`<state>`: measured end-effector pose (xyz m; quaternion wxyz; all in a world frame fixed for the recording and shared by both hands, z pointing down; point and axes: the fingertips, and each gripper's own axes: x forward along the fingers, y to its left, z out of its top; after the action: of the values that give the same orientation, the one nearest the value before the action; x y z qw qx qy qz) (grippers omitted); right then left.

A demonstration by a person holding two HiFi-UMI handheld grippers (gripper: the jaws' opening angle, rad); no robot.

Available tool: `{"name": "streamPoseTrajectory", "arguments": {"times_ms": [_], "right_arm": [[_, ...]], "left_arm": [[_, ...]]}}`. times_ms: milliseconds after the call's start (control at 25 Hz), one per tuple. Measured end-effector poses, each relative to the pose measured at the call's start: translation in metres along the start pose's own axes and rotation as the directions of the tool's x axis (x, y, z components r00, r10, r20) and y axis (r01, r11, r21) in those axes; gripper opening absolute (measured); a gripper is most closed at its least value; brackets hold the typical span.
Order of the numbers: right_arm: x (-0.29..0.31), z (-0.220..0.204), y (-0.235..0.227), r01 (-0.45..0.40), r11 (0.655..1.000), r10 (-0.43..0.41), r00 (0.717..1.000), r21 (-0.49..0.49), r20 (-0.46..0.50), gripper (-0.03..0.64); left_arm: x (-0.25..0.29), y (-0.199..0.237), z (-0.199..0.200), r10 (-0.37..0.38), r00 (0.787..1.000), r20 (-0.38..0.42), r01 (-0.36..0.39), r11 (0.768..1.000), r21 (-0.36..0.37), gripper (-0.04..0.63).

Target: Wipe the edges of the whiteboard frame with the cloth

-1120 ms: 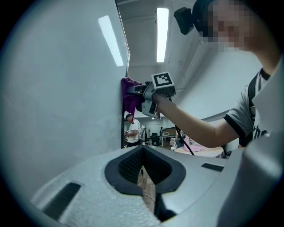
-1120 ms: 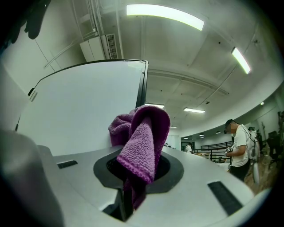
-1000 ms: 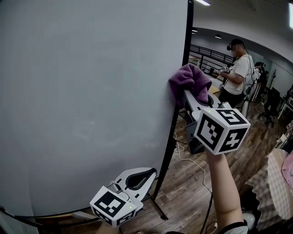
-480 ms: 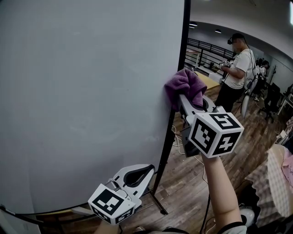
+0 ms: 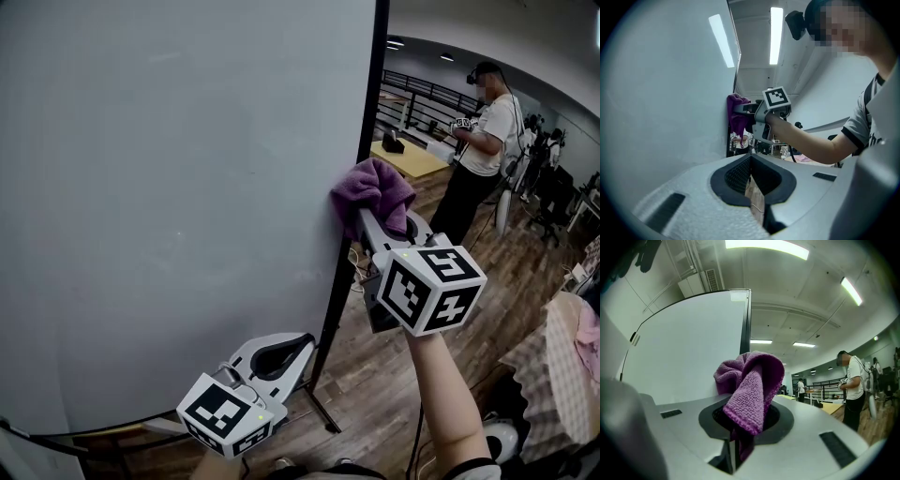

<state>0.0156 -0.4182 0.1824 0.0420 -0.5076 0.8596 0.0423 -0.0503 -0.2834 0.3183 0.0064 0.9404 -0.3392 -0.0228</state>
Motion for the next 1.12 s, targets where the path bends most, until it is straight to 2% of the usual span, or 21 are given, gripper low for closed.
{"name": "streamPoseTrajectory", "arguments": {"times_ms": [1120], "right_arm": [[-0.012,-0.095,-0.001,0.016,1.0,-0.015,0.985,0.008,-0.17,0.063]], "left_arm": [[0.007,-0.012,-0.016,0.001,1.0,-0.017,-0.002,0.999,-0.048,0.015]]}}
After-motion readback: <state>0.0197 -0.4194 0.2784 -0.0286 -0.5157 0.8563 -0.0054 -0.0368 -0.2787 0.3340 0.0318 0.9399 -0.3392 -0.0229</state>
